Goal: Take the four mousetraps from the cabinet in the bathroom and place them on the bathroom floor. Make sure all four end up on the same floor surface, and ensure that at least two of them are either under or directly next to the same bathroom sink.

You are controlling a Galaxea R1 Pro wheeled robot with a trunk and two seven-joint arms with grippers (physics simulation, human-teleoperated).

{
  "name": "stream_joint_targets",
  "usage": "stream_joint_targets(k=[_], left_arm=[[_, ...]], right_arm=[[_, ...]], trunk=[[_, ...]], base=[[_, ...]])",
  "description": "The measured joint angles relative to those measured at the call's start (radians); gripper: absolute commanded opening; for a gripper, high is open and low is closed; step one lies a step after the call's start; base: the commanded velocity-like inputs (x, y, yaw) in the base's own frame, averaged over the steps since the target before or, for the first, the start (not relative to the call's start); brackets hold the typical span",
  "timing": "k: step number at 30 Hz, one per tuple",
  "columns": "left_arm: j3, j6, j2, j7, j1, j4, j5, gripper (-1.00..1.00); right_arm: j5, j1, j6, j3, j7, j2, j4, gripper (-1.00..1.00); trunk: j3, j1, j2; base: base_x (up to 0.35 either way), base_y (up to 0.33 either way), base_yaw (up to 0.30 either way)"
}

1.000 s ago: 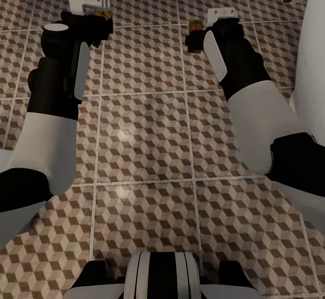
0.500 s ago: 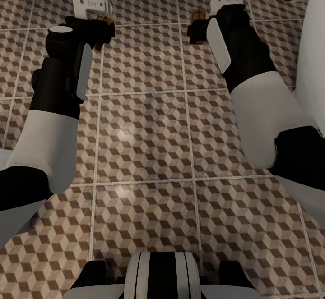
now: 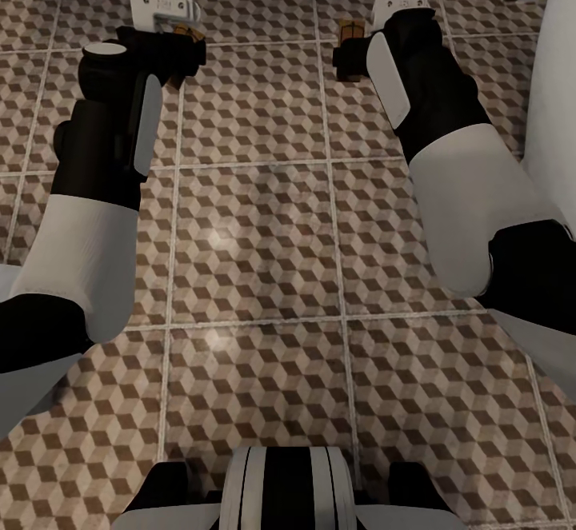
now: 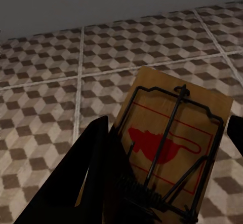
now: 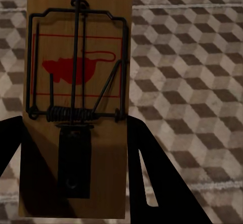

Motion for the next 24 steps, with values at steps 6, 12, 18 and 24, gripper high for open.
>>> stream_joint_targets(k=[6, 12, 18, 24], left_arm=[[0.0, -0.001, 0.0, 0.03, 0.0, -0.003, -0.001, -1.0], [0.0, -0.004, 0.001, 0.059, 0.001, -0.008, -0.001, -1.0], [0.0, -0.007, 0.001, 0.072, 0.001, -0.013, -0.001, -1.0], [0.0, -0.021, 0.0, 0.1, 0.0, 0.0, -0.003, -1.0]], right_arm=[[0.0, 0.0, 0.0, -0.001, 0.0, 0.0, 0.002, -1.0], [0.0, 0.001, 0.0, -0.002, 0.0, 0.0, 0.002, -1.0], [0.0, 0.001, 0.0, -0.002, 0.0, 0.0, 0.002, -1.0], [0.0, 0.001, 0.0, 0.0, 0.0, 0.0, 0.002, -1.0]], trunk=[[0.0, 0.0, 0.0], [0.0, 0.0, 0.0], [0.0, 0.0, 0.0], [0.0, 0.0, 0.0]], base=[[0.0, 0.0, 0.0], [0.0, 0.0, 0.0], [0.0, 0.0, 0.0], [0.0, 0.0, 0.0]])
